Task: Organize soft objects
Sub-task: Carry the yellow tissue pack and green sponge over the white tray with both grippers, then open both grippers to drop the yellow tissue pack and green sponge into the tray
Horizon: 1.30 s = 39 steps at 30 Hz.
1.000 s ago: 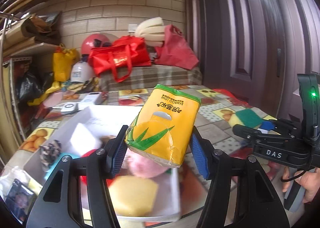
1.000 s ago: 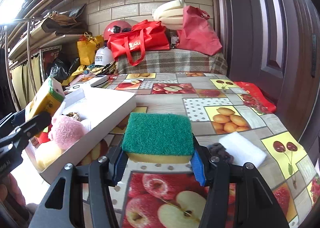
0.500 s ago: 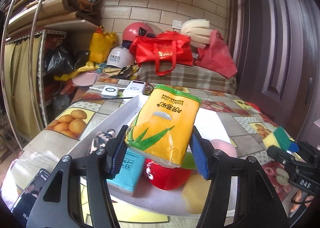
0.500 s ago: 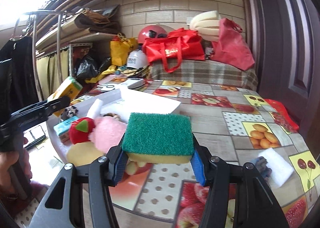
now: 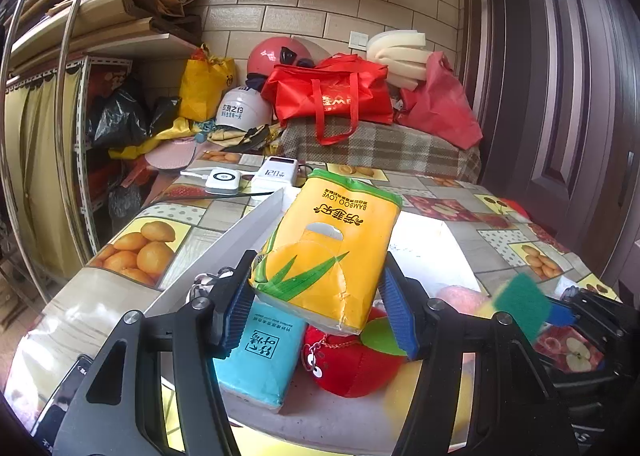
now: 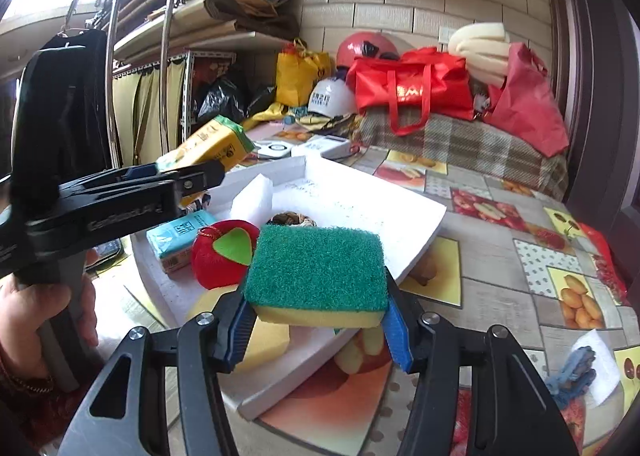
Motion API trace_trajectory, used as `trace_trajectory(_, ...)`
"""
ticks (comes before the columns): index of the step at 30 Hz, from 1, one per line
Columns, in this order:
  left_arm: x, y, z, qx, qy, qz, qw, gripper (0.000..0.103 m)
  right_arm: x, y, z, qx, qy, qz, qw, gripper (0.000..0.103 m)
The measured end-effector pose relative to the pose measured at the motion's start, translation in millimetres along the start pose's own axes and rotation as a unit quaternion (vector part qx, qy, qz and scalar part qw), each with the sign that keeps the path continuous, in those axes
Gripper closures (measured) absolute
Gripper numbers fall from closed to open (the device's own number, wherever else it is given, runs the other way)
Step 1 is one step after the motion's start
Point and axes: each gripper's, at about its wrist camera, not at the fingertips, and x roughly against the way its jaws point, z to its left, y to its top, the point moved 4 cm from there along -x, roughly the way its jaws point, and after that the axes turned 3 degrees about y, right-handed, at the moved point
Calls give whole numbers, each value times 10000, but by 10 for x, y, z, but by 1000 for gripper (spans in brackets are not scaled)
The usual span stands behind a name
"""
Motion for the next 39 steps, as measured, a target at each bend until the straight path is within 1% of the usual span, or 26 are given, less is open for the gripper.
trace_trajectory(3, -26, 0, -12, -23, -20, 64, 10000, 43, -191, 52, -56, -105, -20, 149, 9998, 47)
trace_trajectory(7, -68, 7, 9, 60, -49, 124, 9999, 43, -444, 149, -195, -170, -244, 269, 9992, 47)
trace_trajectory(10, -119, 22, 33, 166, -58, 162, 9997, 43, -578, 212, -347, -347, -436, 288, 9980, 47)
trace_trajectory(14, -234, 63, 32, 270, -39, 176, 9995, 43, -677, 261, -433, -565, -434, 308, 9970, 47)
trace_trajectory(17, -308, 84, 6, 262, 40, 199, 9994, 43, -648, 281, -350, -411, -404, 224, 9981, 47)
trace_trajectory(20, -314, 83, -54, 106, 139, 204, 9996, 43, -600, 313, -271, -169, -425, 55, 9989, 46)
trace_trajectory(22, -287, 84, -100, -21, 208, 114, 9997, 39, -549, 328, -219, -22, -478, -83, 9988, 45)
trace_trajectory(23, -273, 83, -121, -81, 251, 75, 9996, 34, -531, 336, -205, 23, -470, -140, 9988, 43)
trace_trajectory(24, -260, 82, -132, -127, 298, 32, 9995, 22, -520, 341, -198, 48, -465, -180, 9987, 34)
trace_trajectory(25, -248, 83, -143, -157, 308, 0, 9994, 16, -509, 342, -199, 50, -480, -205, 9986, 26)
trace_trajectory(26, -238, 83, -146, -173, 321, -32, 9993, 6, -510, 344, -211, 30, -498, -214, 9985, 18)
trace_trajectory(27, -230, 86, -141, -173, 324, -58, 9993, 0, -512, 346, -227, -2, -511, -218, 9985, 18)
trace_trajectory(30, -212, 91, -107, -112, 307, -105, 9994, 0, -541, 350, -284, -133, -528, -160, 9984, 18)
trace_trajectory(34, -201, 98, -74, -37, 341, -124, 9993, 0, -535, 353, -323, -227, -539, -189, 9981, 18)
trace_trajectory(39, -129, 101, -114, -134, 359, -317, 9988, 0, -520, 346, -307, -223, -550, -218, 9980, 18)
